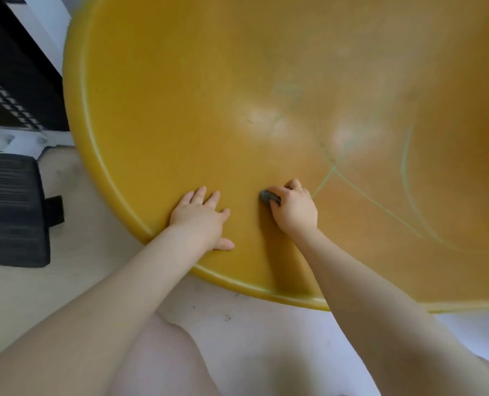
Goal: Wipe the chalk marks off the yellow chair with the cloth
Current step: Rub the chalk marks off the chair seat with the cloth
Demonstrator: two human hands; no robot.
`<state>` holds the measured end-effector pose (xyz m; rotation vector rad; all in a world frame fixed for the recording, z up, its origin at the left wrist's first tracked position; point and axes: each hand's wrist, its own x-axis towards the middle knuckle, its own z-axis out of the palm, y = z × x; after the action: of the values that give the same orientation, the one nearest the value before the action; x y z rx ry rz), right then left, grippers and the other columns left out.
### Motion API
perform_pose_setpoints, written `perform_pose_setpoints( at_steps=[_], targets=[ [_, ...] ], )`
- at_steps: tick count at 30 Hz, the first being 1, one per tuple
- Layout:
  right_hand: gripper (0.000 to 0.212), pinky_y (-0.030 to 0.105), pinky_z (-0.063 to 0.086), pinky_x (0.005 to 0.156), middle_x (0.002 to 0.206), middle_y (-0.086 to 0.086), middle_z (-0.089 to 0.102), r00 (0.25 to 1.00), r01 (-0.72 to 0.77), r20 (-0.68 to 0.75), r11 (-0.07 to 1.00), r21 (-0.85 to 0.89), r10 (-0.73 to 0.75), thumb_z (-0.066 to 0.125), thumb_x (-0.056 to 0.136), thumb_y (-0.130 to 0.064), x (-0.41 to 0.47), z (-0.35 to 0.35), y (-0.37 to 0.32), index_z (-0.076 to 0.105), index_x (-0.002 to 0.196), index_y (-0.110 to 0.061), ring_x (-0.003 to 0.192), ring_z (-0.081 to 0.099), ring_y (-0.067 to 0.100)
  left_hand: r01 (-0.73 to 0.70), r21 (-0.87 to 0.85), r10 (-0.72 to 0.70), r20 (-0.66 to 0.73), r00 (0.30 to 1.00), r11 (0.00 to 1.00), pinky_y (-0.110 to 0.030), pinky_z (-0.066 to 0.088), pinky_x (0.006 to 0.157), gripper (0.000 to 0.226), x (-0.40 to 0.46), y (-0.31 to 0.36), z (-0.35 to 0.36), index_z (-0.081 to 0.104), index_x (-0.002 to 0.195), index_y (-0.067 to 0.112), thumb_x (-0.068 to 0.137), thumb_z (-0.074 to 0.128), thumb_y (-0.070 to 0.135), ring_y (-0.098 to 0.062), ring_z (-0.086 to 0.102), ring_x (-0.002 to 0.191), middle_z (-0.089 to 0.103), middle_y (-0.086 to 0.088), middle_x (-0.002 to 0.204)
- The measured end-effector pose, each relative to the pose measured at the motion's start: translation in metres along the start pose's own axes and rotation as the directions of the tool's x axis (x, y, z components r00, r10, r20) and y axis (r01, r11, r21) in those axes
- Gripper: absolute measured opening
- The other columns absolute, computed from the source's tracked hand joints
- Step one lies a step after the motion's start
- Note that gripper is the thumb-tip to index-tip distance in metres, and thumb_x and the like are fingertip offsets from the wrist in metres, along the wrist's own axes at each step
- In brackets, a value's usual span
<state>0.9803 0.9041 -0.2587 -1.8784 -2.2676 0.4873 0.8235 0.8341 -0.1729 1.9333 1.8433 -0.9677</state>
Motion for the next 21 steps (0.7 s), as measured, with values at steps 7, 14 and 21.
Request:
perform_pose_setpoints(
  at_steps=[7,14,21],
  targets=[
    [0.029,0.028,0.044,0.072,0.094,-0.003,0.047,0.863,0.383,0.225,0.875,0.296,-0.453,0.063,0.08,-0.021,-0.062,-0.028,0.011,0.067,0.107,-0.027,0.086,0.057,0.023,0.107,-0.07,-0.104,0.047,0.993,0.992,-0.04,-0.003,0.117,0.079,-0.006,0.021,0.001,0.003,0.15,0.03,0.087,0.036,0.066,-0.026,-0.012,0.144,-0.015,-0.001,0.156],
    [0.023,0.032,0.042,0.063,0.107,0.008,0.051,0.911,0.409,0.041,0.911,0.048,-0.411,0.053,0.092,-0.025,-0.021,-0.006,0.021,0.064,0.112,-0.027,0.088,0.051,0.032,0.178,-0.129,-0.172,0.061,0.983,0.976,-0.04,-0.003,0.117,0.08,-0.004,0.03,0.001,0.003,0.15,0.03,0.087,0.04,0.064,-0.026,-0.014,0.143,-0.017,-0.002,0.156],
    [0.024,0.03,0.032,0.055,0.112,0.008,0.046,0.938,0.339,-0.036,0.933,-0.124,-0.346,0.044,0.095,-0.013,0.026,0.003,0.015,0.06,0.11,-0.024,0.082,0.033,0.024,0.261,-0.205,-0.257,0.046,0.965,0.943,-0.04,-0.005,0.116,0.082,0.003,0.043,0.004,0.004,0.149,0.032,0.085,0.046,0.063,-0.027,-0.015,0.143,-0.018,-0.002,0.156]
  ],
)
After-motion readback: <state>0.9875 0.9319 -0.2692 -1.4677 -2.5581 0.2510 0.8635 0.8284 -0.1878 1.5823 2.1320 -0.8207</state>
